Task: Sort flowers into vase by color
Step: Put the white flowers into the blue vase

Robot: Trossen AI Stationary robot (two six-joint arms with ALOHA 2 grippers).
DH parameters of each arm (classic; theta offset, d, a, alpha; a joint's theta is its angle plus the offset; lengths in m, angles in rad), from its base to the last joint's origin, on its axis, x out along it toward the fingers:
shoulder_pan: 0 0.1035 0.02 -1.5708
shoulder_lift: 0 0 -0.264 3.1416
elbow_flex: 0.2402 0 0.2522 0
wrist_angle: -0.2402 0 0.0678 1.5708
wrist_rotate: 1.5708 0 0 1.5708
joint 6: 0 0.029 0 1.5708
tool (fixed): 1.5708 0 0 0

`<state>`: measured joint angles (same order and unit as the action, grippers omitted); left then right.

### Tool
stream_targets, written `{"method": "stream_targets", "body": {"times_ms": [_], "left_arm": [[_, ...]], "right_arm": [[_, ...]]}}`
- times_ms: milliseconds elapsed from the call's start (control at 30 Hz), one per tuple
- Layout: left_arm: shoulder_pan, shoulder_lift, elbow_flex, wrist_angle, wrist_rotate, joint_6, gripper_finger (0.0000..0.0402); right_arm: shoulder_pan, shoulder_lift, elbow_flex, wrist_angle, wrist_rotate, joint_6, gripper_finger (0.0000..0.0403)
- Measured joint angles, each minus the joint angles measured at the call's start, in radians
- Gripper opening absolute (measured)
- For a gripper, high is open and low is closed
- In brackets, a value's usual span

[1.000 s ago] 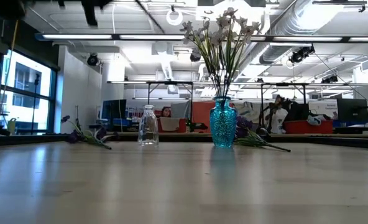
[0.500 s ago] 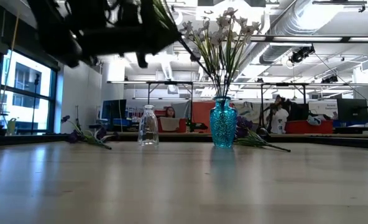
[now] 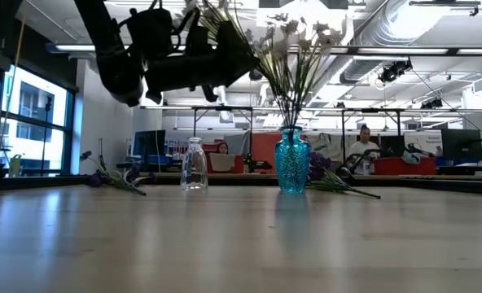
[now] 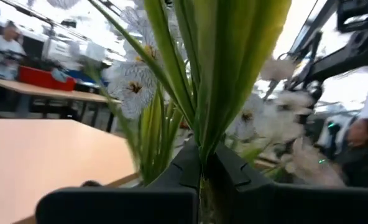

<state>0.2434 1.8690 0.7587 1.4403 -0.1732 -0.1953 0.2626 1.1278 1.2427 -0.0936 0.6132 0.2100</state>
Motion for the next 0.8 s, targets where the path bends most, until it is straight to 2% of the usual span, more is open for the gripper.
{"method": "stream_targets", "body": {"times_ms": [167, 400, 567, 800], "left_arm": [[0.005, -0.006, -0.003, 0.004, -0.012, 0.026, 0.0000], [0.013, -0.099, -0.074, -0.013, 0.065, -0.003, 0.0000], [0.033, -0.210, -0.142, -0.151, 0.047, 0.014, 0.0000], [0.046, -0.178, -0.066, -0.159, 0.055, 0.029, 0.0000]], "right_arm": [[0.007, 0.000, 0.000, 0.000, 0.002, 0.001, 0.0281], [0.008, 0.000, 0.000, -0.001, 0.002, -0.010, 0.0281], [0.006, 0.000, 0.000, -0.013, 0.001, -0.026, 0.0281], [0.006, 0.000, 0.000, -0.015, 0.000, -0.035, 0.0281]]}}
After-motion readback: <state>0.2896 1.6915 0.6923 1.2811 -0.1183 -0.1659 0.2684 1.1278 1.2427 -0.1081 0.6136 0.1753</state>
